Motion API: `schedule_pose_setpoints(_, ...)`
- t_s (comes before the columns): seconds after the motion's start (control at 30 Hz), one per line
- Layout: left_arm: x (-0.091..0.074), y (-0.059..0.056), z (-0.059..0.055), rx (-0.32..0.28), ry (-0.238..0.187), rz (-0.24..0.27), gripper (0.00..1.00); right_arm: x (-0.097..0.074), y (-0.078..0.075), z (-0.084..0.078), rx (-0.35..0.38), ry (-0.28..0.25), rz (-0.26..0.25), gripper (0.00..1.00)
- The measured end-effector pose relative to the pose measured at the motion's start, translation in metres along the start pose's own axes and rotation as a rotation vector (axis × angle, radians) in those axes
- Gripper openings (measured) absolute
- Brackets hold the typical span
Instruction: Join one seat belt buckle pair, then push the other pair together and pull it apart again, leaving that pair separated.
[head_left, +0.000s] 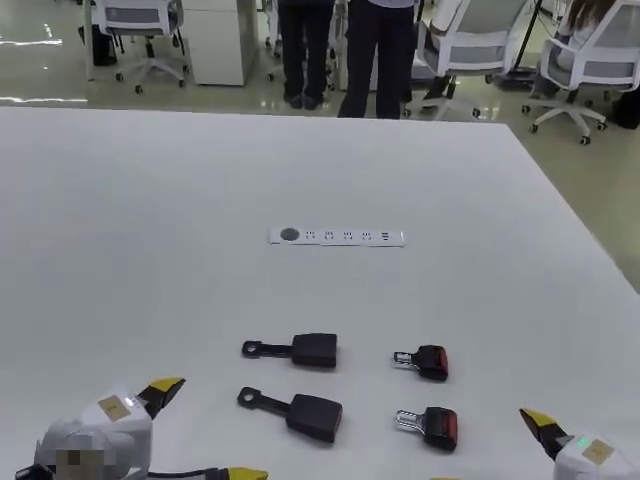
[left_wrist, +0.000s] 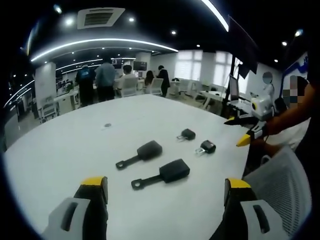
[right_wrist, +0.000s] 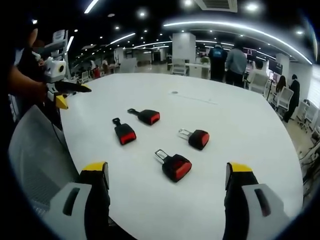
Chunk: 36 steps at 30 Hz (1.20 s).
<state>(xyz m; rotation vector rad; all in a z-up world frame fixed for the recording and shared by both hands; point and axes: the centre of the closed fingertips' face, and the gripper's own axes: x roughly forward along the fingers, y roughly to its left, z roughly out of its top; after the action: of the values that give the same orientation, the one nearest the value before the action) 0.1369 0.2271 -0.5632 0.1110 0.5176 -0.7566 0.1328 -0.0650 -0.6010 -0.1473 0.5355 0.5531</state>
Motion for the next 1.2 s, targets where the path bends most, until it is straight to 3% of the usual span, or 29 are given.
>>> schedule_pose_setpoints(0.33, 0.028, -0.012, 0.006, 0.057, 0.052, -0.079, 0.96, 0.015, -0.005, -0.001, -0.024, 0.047, 0.079, 0.95)
schedule_pose_setpoints(0.77, 0.064, -0.018, 0.002, 0.146, 0.150, -0.199, 0.90, 0.043, -0.009, -0.013, -0.054, 0.130, 0.204, 0.89)
schedule_pose_setpoints(0.97, 0.085, -0.024, -0.002, 0.222, 0.210, -0.270, 0.88, 0.057, -0.010, -0.017, -0.059, 0.158, 0.245, 0.86)
schedule_pose_setpoints(1.2, 0.107, -0.030, -0.006, 0.294, 0.251, -0.356, 0.86, 0.073, -0.008, -0.021, -0.093, 0.195, 0.303, 0.84)
